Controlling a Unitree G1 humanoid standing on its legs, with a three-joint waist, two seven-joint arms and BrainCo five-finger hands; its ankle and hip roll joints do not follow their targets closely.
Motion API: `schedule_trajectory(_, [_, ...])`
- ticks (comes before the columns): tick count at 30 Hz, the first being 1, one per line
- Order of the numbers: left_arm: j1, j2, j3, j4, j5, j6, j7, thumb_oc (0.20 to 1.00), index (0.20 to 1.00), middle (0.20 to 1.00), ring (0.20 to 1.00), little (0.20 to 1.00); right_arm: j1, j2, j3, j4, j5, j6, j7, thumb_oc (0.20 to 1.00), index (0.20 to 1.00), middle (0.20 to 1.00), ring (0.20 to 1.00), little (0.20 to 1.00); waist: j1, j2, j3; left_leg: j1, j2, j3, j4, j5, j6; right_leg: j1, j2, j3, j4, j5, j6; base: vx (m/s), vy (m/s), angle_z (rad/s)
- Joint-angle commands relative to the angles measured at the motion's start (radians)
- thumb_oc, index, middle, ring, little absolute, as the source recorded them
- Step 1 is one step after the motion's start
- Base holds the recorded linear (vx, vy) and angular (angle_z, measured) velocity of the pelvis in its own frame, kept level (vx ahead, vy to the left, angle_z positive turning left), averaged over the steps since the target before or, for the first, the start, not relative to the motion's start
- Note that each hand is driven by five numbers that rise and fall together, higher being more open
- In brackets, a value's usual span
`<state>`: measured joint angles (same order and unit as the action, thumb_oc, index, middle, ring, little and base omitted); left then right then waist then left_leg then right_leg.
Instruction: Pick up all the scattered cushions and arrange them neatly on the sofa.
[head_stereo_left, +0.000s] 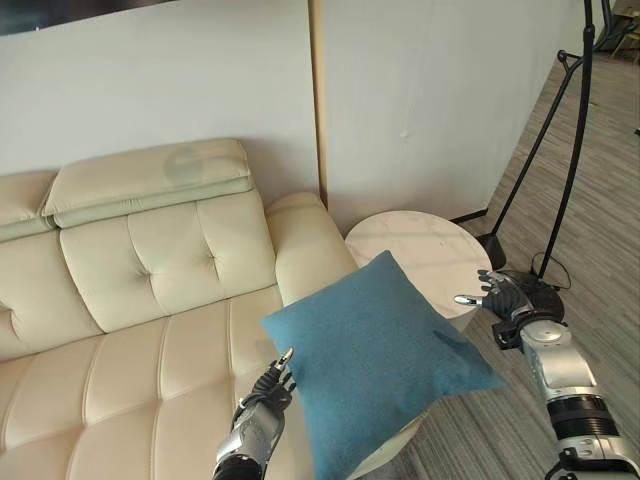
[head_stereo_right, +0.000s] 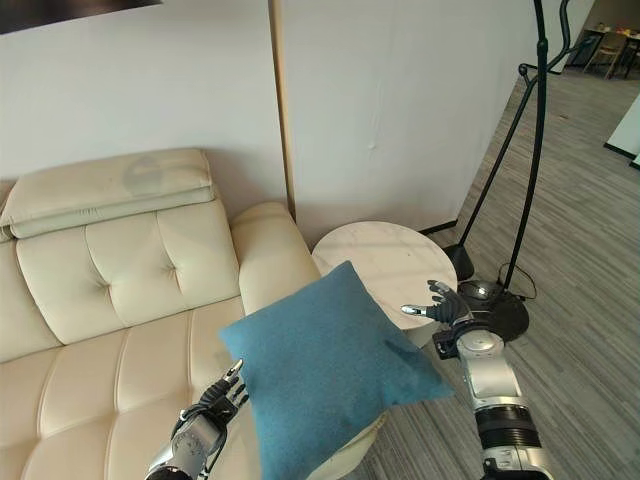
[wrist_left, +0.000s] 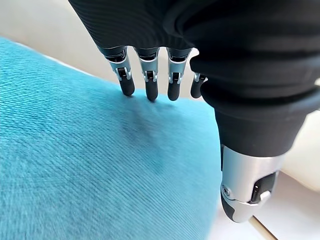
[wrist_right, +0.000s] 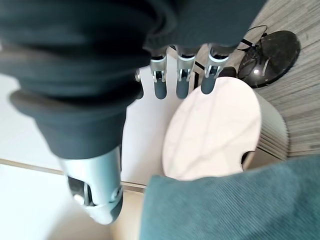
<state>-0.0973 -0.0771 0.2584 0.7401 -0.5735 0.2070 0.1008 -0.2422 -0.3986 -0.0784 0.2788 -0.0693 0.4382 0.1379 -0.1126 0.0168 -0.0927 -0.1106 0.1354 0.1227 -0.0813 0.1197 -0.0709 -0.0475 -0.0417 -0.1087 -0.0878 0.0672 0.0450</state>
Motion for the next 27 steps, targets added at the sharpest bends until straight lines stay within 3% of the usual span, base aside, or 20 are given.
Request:
schedule_trajectory(1, [-0.151, -0.037, 0.005, 0.067, -0.053, -0.011, 0.031, 1.0, 1.0, 1.0, 1.0, 1.0, -0.139, 0.007, -0.032, 0.09, -0.024, -0.022, -0.016, 1.0, 1.0, 1.0, 1.0, 1.0, 0.008, -0.036, 0.055, 0.031, -0.033, 0.01, -0.006, -0.091, 0.011, -0.019, -0.021, -0.015, 0.001, -0.063, -0.006, -0.1, -0.01, -0.01])
schedule_trajectory(8, [-0.379, 0.001, -0.017, 0.127, -0.084, -0.011, 0.071, 1.0, 1.0, 1.0, 1.0, 1.0, -0.354, 0.051, 0.053, 0.16, 0.003, -0.017, -0.058, 1.0, 1.0, 1.0, 1.0, 1.0, -0.005, -0.016, 0.219, -0.103, -0.044, -0.002, -0.006, -0.033, 0.008, -0.154, -0.027, -0.02, 0.001, -0.024, -0.011, -0.17, 0.019, 0.0])
schedule_trajectory(15, [-0.536, 0.021, -0.025, 0.132, -0.111, -0.01, 0.015, 1.0, 1.0, 1.0, 1.0, 1.0, -0.452, 0.154, 0.128, 0.21, 0.06, -0.052, -0.054, 1.0, 1.0, 1.0, 1.0, 1.0, -0.009, -0.015, 0.283, -0.17, -0.043, -0.008, -0.006, -0.009, 0.0, -0.24, -0.022, -0.03, 0.028, -0.02, -0.013, -0.09, 0.016, 0.0])
schedule_trajectory(18, [-0.597, -0.004, -0.048, 0.171, -0.144, -0.001, 0.038, 1.0, 1.0, 1.0, 1.0, 1.0, -0.502, 0.219, 0.199, 0.247, 0.08, -0.058, -0.049, 1.0, 1.0, 1.0, 1.0, 1.0, -0.009, -0.02, 0.306, -0.176, -0.043, -0.012, -0.006, -0.006, -0.006, -0.244, -0.025, -0.035, 0.023, -0.017, -0.013, -0.01, 0.005, 0.0])
schedule_trajectory(22, [-0.617, -0.023, -0.07, 0.208, -0.166, 0.018, 0.019, 1.0, 1.0, 1.0, 1.0, 1.0, -0.527, 0.243, 0.248, 0.267, 0.079, -0.046, -0.038, 1.0, 1.0, 1.0, 1.0, 1.0, -0.012, -0.023, 0.329, -0.178, -0.043, -0.021, -0.006, -0.002, -0.014, -0.234, -0.029, -0.042, 0.015, -0.015, -0.012, -0.01, 0.008, 0.0])
schedule_trajectory(23, [-0.624, -0.022, -0.08, 0.219, -0.159, 0.022, 0.004, 1.0, 1.0, 1.0, 1.0, 1.0, -0.533, 0.249, 0.255, 0.27, 0.081, -0.043, -0.039, 0.592, 0.592, 0.592, 0.592, 0.592, -0.014, -0.025, 0.336, -0.181, -0.042, -0.023, -0.006, -0.002, -0.015, -0.234, -0.028, -0.043, 0.013, -0.013, -0.011, 0.0, 0.0, 0.0])
schedule_trajectory(24, [-0.626, -0.019, -0.087, 0.229, -0.149, 0.024, -0.017, 1.0, 1.0, 1.0, 1.0, 1.0, -0.534, 0.258, 0.26, 0.277, 0.086, -0.042, -0.044, 0.526, 0.526, 0.526, 0.526, 0.526, -0.014, -0.026, 0.341, -0.182, -0.041, -0.024, -0.006, -0.001, -0.016, -0.236, -0.029, -0.044, 0.014, -0.012, -0.011, 0.0, 0.0, 0.0])
schedule_trajectory(25, [-0.629, -0.013, -0.088, 0.234, -0.142, 0.026, -0.042, 1.0, 1.0, 1.0, 1.0, 1.0, -0.536, 0.265, 0.258, 0.282, 0.093, -0.044, -0.05, 0.2, 0.2, 0.2, 0.2, 0.2, -0.014, -0.028, 0.345, -0.183, -0.04, -0.024, -0.006, -0.002, -0.017, -0.239, -0.029, -0.045, 0.015, -0.011, -0.01, 0.0, 0.0, 0.0])
schedule_trajectory(26, [-0.637, -0.009, -0.089, 0.245, -0.129, 0.026, -0.074, 0.893, 0.893, 0.893, 0.893, 0.893, -0.536, 0.276, 0.255, 0.284, 0.1, -0.05, -0.056, 0.2, 0.2, 0.2, 0.2, 0.2, -0.016, -0.031, 0.348, -0.187, -0.04, -0.024, -0.006, -0.001, -0.017, -0.243, -0.029, -0.044, 0.015, -0.009, -0.01, 0.0, 0.0, 0.0])
schedule_trajectory(27, [-0.643, -0.008, -0.083, 0.251, -0.118, 0.022, -0.106, 0.2, 0.2, 0.2, 0.2, 0.2, -0.533, 0.29, 0.253, 0.282, 0.109, -0.056, -0.062, 0.2, 0.2, 0.2, 0.2, 0.2, -0.017, -0.035, 0.35, -0.193, -0.038, -0.022, -0.006, 0.002, -0.019, -0.25, -0.028, -0.044, 0.017, -0.009, -0.01, -0.03, -0.006, 0.01])
